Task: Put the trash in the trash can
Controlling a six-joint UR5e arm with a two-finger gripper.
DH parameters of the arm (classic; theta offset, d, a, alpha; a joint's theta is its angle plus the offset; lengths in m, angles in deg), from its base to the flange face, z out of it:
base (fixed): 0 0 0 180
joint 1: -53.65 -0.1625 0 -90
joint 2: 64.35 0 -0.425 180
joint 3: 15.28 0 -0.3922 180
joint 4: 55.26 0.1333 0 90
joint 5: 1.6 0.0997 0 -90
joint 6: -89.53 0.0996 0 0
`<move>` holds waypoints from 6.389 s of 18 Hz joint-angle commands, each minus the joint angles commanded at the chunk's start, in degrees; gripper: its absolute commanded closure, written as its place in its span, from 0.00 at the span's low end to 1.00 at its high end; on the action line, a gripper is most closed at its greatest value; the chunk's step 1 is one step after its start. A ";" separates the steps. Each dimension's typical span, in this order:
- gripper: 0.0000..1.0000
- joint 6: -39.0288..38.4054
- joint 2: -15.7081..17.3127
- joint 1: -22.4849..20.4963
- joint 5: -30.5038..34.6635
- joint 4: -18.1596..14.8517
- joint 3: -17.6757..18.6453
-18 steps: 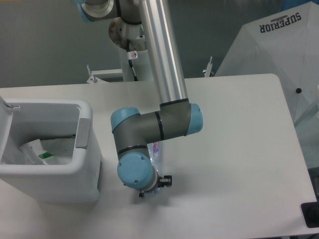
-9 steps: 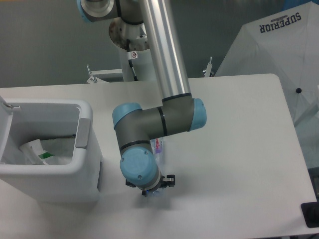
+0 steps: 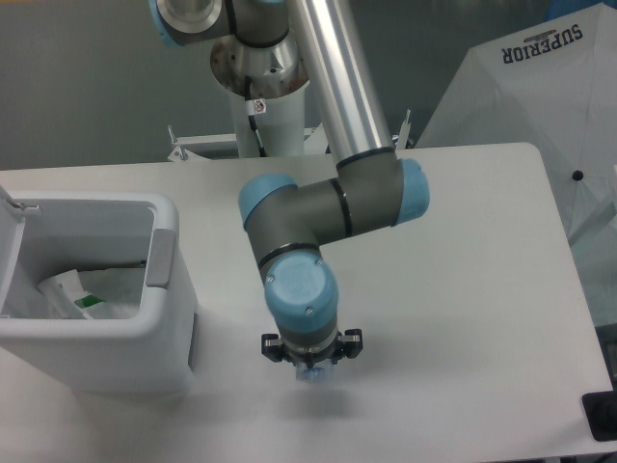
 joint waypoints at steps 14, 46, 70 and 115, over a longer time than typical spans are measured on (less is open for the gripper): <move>0.45 -0.09 10.28 -4.66 -19.77 10.28 -2.02; 0.48 -6.68 26.81 -1.33 -40.44 10.46 -1.76; 0.32 -1.68 22.51 7.03 -40.09 16.97 5.26; 0.00 52.03 10.64 -12.57 -3.79 13.89 15.55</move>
